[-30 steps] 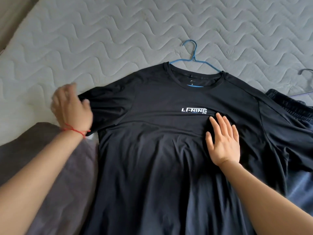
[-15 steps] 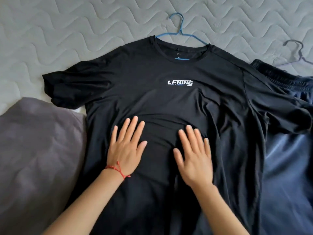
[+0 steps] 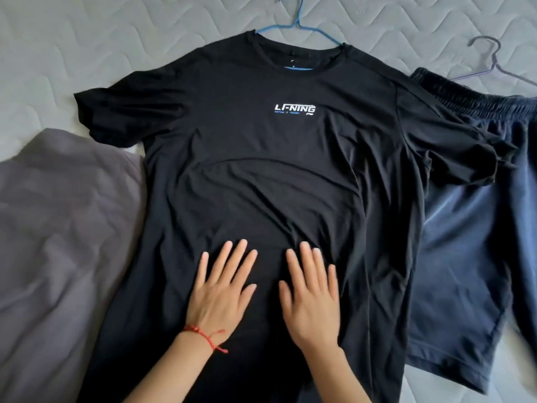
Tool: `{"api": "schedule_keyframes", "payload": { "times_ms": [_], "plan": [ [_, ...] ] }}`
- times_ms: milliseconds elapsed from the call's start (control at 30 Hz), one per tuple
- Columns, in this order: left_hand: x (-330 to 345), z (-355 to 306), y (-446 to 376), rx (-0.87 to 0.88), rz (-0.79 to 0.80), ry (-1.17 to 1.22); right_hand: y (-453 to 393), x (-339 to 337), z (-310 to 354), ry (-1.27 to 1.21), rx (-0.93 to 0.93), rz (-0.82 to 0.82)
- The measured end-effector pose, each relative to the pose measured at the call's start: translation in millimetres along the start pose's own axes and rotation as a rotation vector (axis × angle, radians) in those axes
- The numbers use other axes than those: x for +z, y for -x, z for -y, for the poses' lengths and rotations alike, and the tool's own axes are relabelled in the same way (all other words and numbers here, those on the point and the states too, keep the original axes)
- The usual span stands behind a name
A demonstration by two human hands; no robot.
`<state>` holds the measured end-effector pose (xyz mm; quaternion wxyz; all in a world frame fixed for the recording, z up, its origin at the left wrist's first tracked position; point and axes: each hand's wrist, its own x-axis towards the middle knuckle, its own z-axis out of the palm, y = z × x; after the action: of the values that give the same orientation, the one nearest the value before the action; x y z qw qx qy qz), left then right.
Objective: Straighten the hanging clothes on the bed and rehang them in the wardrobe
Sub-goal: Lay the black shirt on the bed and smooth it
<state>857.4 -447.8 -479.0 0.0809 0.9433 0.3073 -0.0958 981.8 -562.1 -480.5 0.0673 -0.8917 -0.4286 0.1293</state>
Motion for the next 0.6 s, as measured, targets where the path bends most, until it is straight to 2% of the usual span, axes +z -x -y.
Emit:
{"api": "schedule_keyframes", "payload": {
  "times_ms": [100, 233, 400, 533, 600],
  "plan": [
    [-0.2, 22.8, 19.6, -0.065, 0.047, -0.058, 29.6, -5.8, -41.5, 0.018, 0.153, -0.045],
    [-9.1, 30.8, 41.6, -0.199, 0.055, -0.007, 65.9, -13.6, -65.9, -0.001, 0.176, -0.032],
    [-14.2, 36.0, 87.0, -0.453, -0.130, 0.162, 104.2, -21.9, -56.7, -0.121, 0.239, -0.135],
    [-14.1, 45.1, 129.3, -0.699, -0.273, 0.329, 130.0, -26.3, -56.2, -0.324, 0.556, -0.160],
    [-16.0, 48.1, 143.2, -0.832, -0.279, 0.388, 138.7, -28.8, -57.9, -0.409, 0.743, -0.153]
  ]
}}
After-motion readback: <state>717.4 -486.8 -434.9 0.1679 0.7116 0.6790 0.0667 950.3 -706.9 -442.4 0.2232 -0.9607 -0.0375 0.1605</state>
